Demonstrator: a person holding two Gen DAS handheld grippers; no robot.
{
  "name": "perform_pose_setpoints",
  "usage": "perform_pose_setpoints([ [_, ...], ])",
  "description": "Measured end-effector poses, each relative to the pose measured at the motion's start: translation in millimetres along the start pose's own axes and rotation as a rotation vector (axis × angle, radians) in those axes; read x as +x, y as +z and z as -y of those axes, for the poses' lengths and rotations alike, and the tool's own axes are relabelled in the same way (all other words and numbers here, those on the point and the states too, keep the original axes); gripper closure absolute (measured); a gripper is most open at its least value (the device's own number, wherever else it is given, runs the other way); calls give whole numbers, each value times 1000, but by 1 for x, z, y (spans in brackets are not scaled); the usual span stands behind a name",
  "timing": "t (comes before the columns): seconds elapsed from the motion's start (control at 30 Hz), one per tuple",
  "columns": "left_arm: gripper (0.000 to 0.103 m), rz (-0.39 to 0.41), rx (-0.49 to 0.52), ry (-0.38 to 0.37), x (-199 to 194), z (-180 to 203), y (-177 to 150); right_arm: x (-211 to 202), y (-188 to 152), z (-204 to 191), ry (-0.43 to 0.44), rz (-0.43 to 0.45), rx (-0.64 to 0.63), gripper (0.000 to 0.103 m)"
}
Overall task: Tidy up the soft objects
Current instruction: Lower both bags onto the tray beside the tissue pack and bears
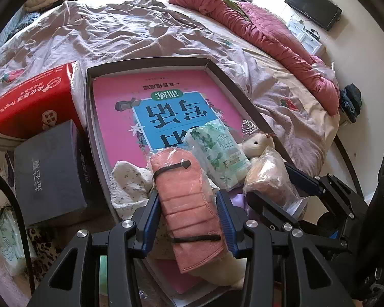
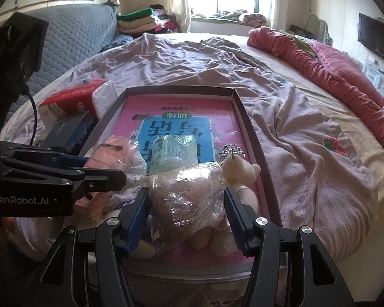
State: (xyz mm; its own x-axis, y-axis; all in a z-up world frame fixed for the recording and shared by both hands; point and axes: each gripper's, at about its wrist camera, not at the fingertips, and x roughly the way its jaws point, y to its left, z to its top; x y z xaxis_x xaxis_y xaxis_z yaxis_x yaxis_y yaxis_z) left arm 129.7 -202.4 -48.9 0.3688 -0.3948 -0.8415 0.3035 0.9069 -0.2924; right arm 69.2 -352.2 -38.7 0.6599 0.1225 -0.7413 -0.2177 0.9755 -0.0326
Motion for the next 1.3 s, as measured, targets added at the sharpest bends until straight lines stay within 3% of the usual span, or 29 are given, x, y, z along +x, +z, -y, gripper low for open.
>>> perform_pose_setpoints([
  [0.47, 59, 1, 19, 2, 2, 2, -2, 0, 0, -4, -26, 5, -12, 42],
  [0.7, 59, -16, -25, -62, 7, -8, -2, 0, 0, -7, -34, 6, -26, 41],
  [0.93, 59, -15, -27, -65, 7, -10, -2, -2, 1, -11, -42, 14, -51, 41],
  [1.3, 54, -5, -18, -51, 3, -10, 0, -10, 4, -14, -67, 19, -86, 32],
])
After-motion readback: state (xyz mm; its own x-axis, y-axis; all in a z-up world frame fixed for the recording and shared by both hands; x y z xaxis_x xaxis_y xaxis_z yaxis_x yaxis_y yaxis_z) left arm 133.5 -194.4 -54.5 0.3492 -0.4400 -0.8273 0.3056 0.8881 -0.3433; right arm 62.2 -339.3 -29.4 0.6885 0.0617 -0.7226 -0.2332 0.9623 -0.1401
